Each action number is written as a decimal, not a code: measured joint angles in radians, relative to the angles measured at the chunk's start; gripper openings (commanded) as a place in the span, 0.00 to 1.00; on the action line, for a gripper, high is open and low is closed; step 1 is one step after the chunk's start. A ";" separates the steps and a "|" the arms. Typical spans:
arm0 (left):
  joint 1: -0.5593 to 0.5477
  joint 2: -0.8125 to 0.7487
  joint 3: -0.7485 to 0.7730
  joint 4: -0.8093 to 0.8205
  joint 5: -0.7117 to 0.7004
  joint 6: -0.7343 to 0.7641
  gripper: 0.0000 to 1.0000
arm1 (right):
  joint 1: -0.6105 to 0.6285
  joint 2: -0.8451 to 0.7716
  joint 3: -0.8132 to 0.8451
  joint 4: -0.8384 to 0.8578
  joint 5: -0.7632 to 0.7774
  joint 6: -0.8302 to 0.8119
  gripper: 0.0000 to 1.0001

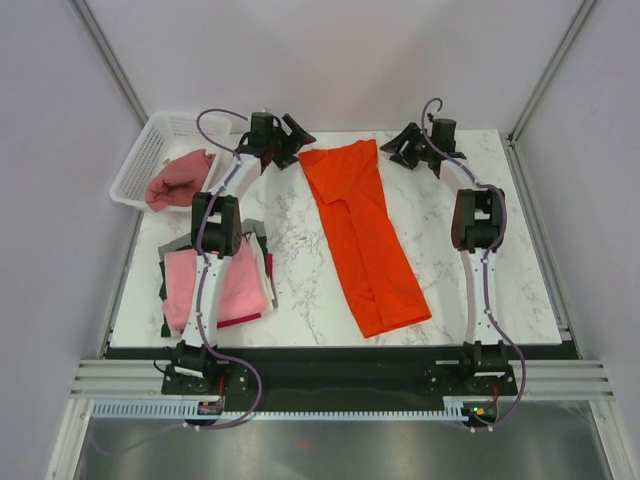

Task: Fold and stack the t-shirts
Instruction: Fold the tshirt

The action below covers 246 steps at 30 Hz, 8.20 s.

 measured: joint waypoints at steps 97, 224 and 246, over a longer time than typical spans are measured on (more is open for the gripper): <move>-0.686 -1.442 -1.863 -0.076 -0.107 0.000 0.60 | 0.924 -1.611 -1.691 -0.504 0.764 0.230 0.51; -0.126 -0.589 -0.813 -0.130 0.159 0.090 0.18 | 0.256 -0.729 -0.703 -0.375 0.501 -0.177 0.12; -0.183 -0.843 -1.143 -0.116 0.097 0.173 0.72 | 0.224 -1.118 -1.223 -0.183 0.465 -0.214 0.47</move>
